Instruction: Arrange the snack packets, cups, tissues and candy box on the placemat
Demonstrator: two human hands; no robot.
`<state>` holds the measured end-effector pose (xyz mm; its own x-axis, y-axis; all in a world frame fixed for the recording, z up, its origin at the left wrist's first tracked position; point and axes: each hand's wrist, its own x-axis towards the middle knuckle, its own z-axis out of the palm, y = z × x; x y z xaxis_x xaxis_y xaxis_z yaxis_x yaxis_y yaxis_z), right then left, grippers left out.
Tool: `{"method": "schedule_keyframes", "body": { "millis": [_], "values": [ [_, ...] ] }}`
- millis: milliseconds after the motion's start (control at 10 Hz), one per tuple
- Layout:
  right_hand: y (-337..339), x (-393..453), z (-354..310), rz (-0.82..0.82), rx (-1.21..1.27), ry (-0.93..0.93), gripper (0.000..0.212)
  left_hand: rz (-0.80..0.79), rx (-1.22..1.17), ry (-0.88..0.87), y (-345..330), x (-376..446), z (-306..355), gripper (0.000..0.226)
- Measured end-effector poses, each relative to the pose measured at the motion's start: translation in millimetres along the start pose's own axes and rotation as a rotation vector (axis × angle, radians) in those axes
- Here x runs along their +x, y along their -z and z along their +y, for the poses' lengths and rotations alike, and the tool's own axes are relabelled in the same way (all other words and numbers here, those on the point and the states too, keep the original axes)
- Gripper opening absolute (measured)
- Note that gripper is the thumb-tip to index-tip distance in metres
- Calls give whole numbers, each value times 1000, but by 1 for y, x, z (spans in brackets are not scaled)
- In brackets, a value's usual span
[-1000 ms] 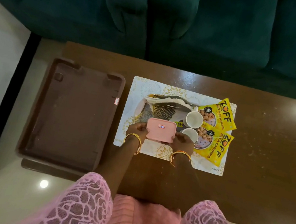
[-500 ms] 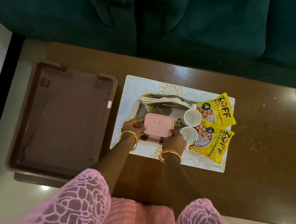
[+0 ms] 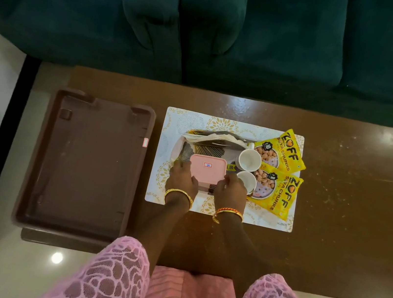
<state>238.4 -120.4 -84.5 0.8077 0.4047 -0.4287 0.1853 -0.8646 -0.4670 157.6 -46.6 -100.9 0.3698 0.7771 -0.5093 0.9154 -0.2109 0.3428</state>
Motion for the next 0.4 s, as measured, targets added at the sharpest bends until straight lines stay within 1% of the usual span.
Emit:
{"method": "schedule_keyframes", "body": {
  "millis": [100,200,300,400],
  "values": [
    [17,-4,5,50,-64,145,22,19,220,-216,1,-14,17,45],
    [36,-4,5,87,-125,246,24,48,309,-317,11,-19,30,50],
    [72,5,-7,169,-191,358,30,144,423,-436,36,-22,60,58],
    [95,9,-13,205,-263,427,38,216,465,-501,53,-25,77,60]
  ]
}}
